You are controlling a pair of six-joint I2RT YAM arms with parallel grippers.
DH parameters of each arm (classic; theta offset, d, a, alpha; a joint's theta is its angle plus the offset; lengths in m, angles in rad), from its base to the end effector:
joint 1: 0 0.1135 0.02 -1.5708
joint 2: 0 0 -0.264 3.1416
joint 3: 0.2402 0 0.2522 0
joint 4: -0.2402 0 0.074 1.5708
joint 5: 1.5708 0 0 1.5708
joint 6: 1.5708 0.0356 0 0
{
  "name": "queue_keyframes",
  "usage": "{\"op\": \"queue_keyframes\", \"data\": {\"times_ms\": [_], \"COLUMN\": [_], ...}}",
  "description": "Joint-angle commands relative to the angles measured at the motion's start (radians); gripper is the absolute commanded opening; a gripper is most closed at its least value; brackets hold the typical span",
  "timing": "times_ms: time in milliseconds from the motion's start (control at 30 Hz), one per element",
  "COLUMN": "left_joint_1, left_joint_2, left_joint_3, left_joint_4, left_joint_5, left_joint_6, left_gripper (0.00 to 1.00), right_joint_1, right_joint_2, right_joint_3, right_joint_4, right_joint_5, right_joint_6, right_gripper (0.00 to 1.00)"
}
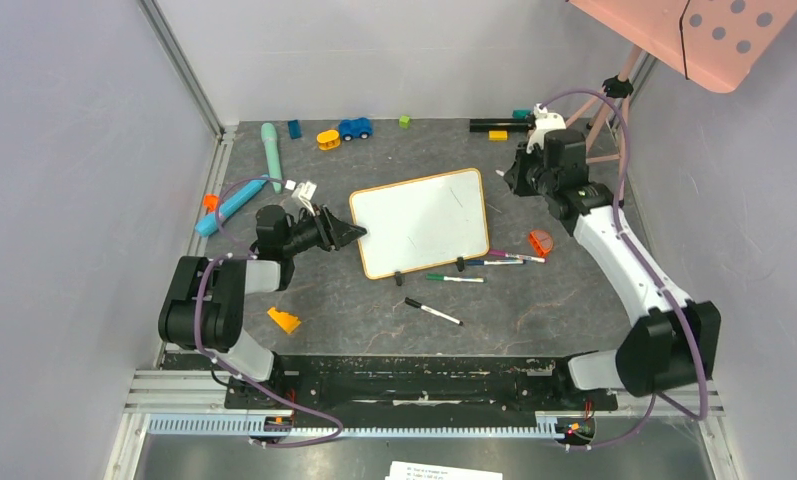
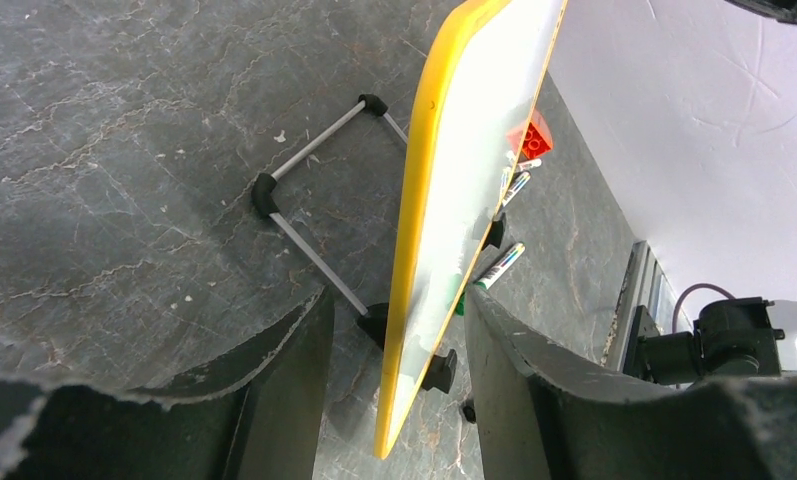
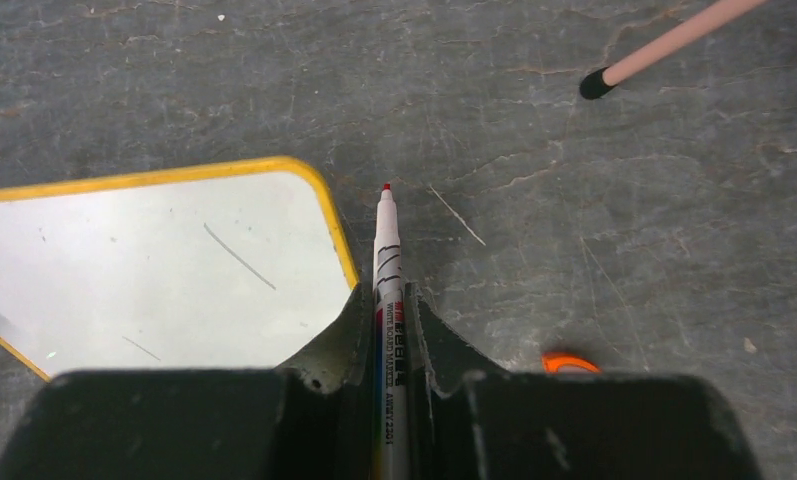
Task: Write a sentence on the whiteboard
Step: Adjust the whiteboard at the center of the board.
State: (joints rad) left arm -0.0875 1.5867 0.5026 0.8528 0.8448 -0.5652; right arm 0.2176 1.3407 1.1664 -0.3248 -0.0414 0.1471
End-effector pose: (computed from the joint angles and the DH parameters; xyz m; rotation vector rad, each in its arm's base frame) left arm 0.2834 -0.0516 0.1666 0.1946 1.8809 -1.2107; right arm 0.3001 0.0679 0.3347 -0.0988 2.0779 0.2663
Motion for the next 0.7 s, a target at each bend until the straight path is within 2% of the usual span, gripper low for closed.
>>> {"op": "queue_keyframes", "data": {"times_ms": [0, 133, 367, 667], "left_joint_1": [-0.008, -0.008, -0.008, -0.018], "left_joint_2": [-0.037, -0.040, -0.020, -0.009], "left_joint_3": [0.011, 0.017, 0.044, 0.062], "left_joint_4": [-0.017, -0.028, -0.036, -0.027], "left_joint_5": [-0.009, -0.009, 0.005, 0.027], "left_joint_6": [0.063, 0.082, 0.086, 0.072], "left_gripper": [0.57, 0.57, 0.56, 0.55], "right_joint_1": [-0.057, -0.078, -0.078, -0.079], "right_joint_2": [0.127, 0.253, 0.391, 0.400], "right_joint_3": [0.103, 0.164, 0.256, 0.249], "right_joint_4": [0.008, 0.012, 0.005, -0.019], "right_joint_5": [-0.177, -0.298, -0.371, -0.433], "right_joint_6": [0.055, 0.088, 0.099, 0.093], "right_gripper": [0.00, 0.00, 0.00, 0.00]}}
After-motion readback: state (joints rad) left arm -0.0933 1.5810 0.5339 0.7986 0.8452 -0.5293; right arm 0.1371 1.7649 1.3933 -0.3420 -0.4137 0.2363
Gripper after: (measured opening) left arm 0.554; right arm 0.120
